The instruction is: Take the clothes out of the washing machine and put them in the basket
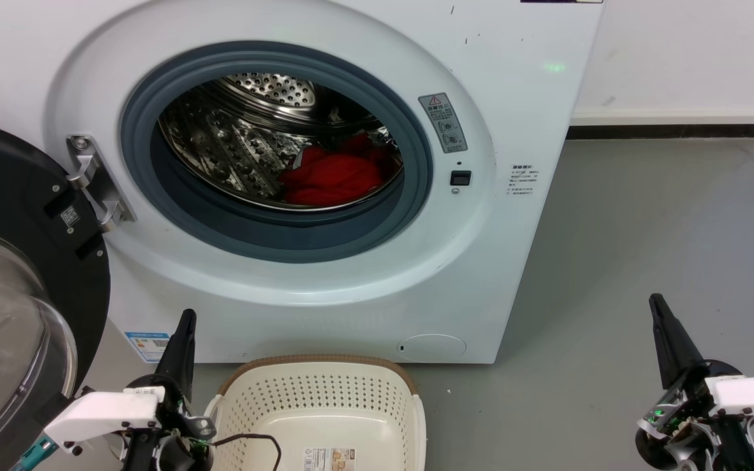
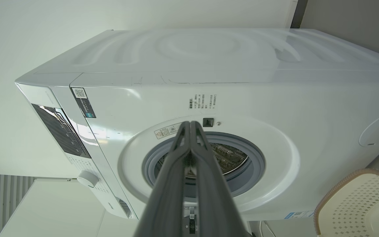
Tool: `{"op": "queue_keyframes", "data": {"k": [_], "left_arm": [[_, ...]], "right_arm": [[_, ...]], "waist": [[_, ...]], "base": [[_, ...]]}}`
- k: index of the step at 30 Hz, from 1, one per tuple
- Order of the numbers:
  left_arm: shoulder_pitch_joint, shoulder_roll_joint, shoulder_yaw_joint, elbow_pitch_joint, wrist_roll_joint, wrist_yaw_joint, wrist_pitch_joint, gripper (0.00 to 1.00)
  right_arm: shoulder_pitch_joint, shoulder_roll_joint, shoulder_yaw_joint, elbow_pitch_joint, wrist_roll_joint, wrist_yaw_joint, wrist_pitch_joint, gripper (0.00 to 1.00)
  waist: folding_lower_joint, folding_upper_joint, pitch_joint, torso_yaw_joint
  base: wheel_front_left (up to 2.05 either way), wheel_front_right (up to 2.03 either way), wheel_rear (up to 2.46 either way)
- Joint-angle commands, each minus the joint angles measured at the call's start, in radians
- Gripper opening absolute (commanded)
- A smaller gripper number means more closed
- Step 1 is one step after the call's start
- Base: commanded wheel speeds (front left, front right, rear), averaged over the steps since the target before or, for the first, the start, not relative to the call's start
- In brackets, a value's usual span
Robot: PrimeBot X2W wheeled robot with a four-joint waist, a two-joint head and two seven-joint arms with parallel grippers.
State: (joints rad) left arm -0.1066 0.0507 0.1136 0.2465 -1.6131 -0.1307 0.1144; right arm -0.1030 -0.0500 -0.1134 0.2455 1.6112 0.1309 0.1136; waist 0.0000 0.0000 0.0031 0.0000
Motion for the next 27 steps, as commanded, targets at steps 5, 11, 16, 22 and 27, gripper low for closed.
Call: {"op": "queue_keyframes", "data": {"k": [5,11,16,22,27], "left_arm": [[-0.005,-0.002,0.002,-0.001,0.000,-0.002,0.001,0.00],[-0.005,-0.002,0.002,-0.001,0.000,-0.002,0.001,0.00],[-0.005,-0.002,0.002,-0.001,0.000,-0.002,0.001,0.00],[-0.005,-0.002,0.002,-0.001,0.000,-0.002,0.001,0.00],[-0.005,-0.002,0.002,-0.001,0.000,-0.002,0.001,0.00]], "right_arm": [[-0.013,-0.001,-0.001,0.001,0.004,0.000,0.000,0.00],[-0.013,-0.001,-0.001,0.001,0.004,0.000,0.000,0.00],[-0.013,-0.001,-0.001,0.001,0.004,0.000,0.000,0.00],[-0.013,-0.001,-0.001,0.001,0.004,0.000,0.000,0.00],[-0.013,-0.001,-0.001,0.001,0.004,0.000,0.000,0.00]], "waist": [[0.0000,0.0000,0.000,0.000],[0.0000,0.0000,0.000,0.000],[0.0000,0.0000,0.000,0.000],[0.0000,0.0000,0.000,0.000],[0.0000,0.0000,0.000,0.000]], "base": [[0.00,0.00,0.00],[0.00,0.00,0.00],[0.00,0.00,0.00],[0.00,0.00,0.00],[0.00,0.00,0.00]]}}
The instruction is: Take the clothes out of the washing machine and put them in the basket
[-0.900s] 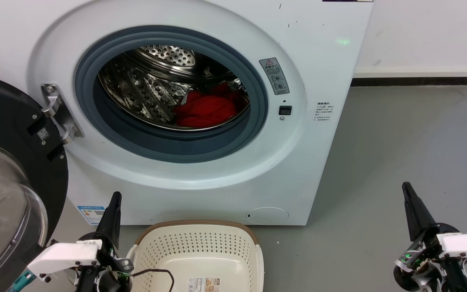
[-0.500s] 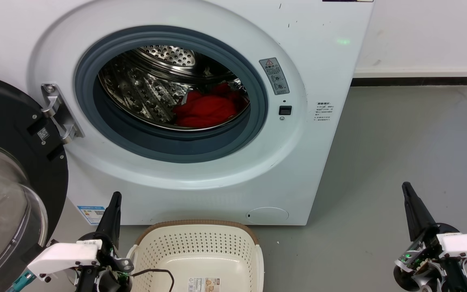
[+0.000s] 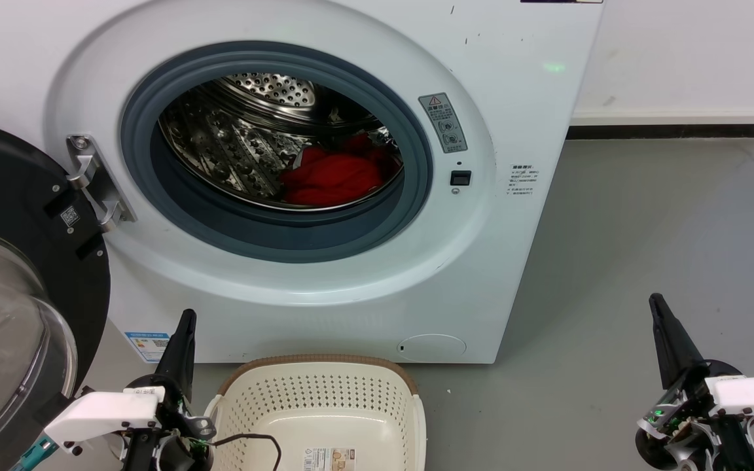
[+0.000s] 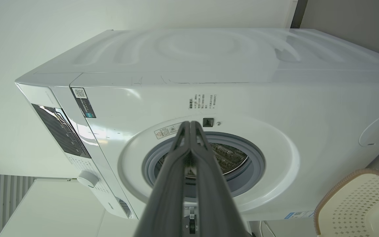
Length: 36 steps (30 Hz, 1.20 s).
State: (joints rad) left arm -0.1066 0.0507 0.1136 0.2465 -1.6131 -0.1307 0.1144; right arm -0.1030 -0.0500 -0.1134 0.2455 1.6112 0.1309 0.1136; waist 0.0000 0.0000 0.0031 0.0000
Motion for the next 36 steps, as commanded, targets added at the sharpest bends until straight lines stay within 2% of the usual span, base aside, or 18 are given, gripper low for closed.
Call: {"op": "queue_keyframes", "data": {"k": [1,13,14,25,31,36], "left_arm": [[-0.005,-0.002,0.002,-0.001,0.000,-0.002,0.001,0.00],[-0.005,-0.002,0.002,-0.001,0.000,-0.002,0.001,0.00],[0.000,0.000,0.000,0.001,0.000,0.000,0.000,1.00],[0.013,0.003,-0.038,-0.016,0.045,0.000,-0.047,1.00],[0.015,0.004,-0.036,-0.043,0.139,0.000,-0.071,1.00],[0.019,0.005,-0.043,-0.067,0.255,0.000,-0.093,1.00]], "right_arm": [[-0.013,-0.001,-0.001,0.001,0.004,0.000,0.000,0.00],[-0.013,-0.001,-0.001,0.001,0.004,0.000,0.000,0.00],[0.000,0.000,0.000,0.001,0.000,0.000,0.000,1.00],[0.024,0.001,0.038,-0.018,-0.050,0.000,-0.047,1.00],[0.028,0.001,0.049,-0.038,-0.139,0.000,-0.071,1.00],[0.034,0.001,0.054,-0.068,-0.272,0.000,-0.093,1.00]], "waist": [[0.0000,0.0000,0.000,0.000],[0.0000,0.0000,0.000,0.000],[0.0000,0.0000,0.000,0.000],[0.0000,0.0000,-0.001,0.002],[0.0000,0.0000,-0.002,0.004],[0.0000,0.0000,-0.003,0.005]], "base": [[0.00,0.00,0.00],[0.00,0.00,0.00],[0.00,0.00,0.00],[0.00,0.00,0.00],[0.00,0.00,0.00],[0.00,0.00,0.00]]}}
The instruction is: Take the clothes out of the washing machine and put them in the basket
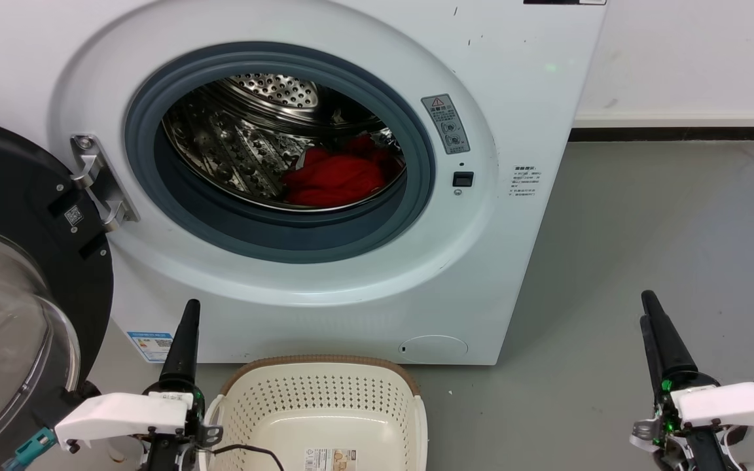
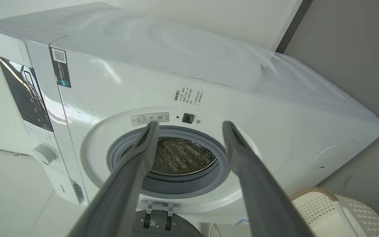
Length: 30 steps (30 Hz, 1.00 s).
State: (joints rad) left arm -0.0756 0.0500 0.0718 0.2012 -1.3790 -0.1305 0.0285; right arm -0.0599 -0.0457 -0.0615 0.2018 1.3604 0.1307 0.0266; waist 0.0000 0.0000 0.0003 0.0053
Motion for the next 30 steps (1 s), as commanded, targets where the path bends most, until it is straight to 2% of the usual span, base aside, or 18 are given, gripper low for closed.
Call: {"op": "queue_keyframes", "data": {"k": [1,16,30], "left_arm": [[-0.012,0.008,-0.004,-0.026,0.047,0.000,-0.011,1.00],[-0.022,0.037,-0.043,-0.068,0.391,0.000,-0.071,1.00],[-0.028,0.062,-0.075,-0.061,0.619,0.000,-0.119,1.00]], "right_arm": [[-0.007,-0.004,0.002,-0.029,-0.049,0.000,-0.010,1.00],[0.016,-0.004,0.013,-0.082,-0.420,0.000,-0.070,1.00],[0.031,-0.005,0.025,-0.112,-0.655,0.000,-0.085,1.00]], "waist": [[0.0000,0.0000,0.000,0.000],[0.0000,0.0000,0.001,0.003],[0.0000,0.0000,0.002,0.007]], "base": [[0.00,0.00,0.00],[0.00,0.00,0.00],[0.00,0.00,0.00]]}}
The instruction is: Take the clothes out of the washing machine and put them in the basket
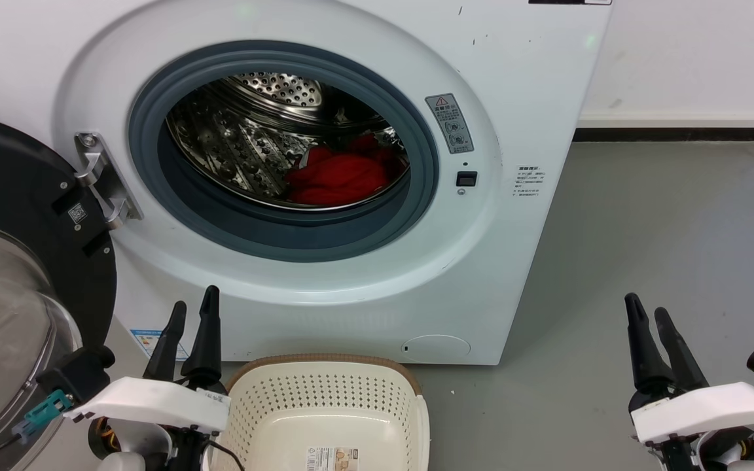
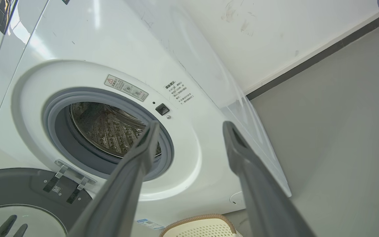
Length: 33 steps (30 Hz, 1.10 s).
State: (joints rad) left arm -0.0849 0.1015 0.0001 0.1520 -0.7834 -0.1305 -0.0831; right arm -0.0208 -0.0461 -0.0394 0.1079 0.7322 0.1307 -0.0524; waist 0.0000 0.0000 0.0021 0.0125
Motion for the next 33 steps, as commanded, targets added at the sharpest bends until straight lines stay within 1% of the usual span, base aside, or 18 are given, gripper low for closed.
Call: {"op": "queue_keyframes", "data": {"k": [1,23,33], "left_arm": [[-0.019,0.011,-0.005,-0.012,0.037,0.000,-0.011,1.00],[-0.028,0.035,-0.036,-0.020,0.305,0.009,-0.073,1.00],[-0.030,0.045,-0.048,-0.011,0.408,0.016,-0.099,1.00]], "right_arm": [[-0.007,-0.004,0.003,-0.020,-0.041,0.000,-0.006,1.00],[0.020,-0.005,0.008,-0.050,-0.321,0.000,-0.025,1.00],[0.028,-0.005,0.003,-0.057,-0.417,0.000,-0.036,1.00]], "waist": [[0.0000,0.0000,0.000,0.000],[0.0000,0.0000,0.002,0.005],[0.0000,0.0000,0.002,0.006]], "base": [[0.00,0.00,0.00],[0.00,0.00,0.00],[0.00,0.00,0.00]]}}
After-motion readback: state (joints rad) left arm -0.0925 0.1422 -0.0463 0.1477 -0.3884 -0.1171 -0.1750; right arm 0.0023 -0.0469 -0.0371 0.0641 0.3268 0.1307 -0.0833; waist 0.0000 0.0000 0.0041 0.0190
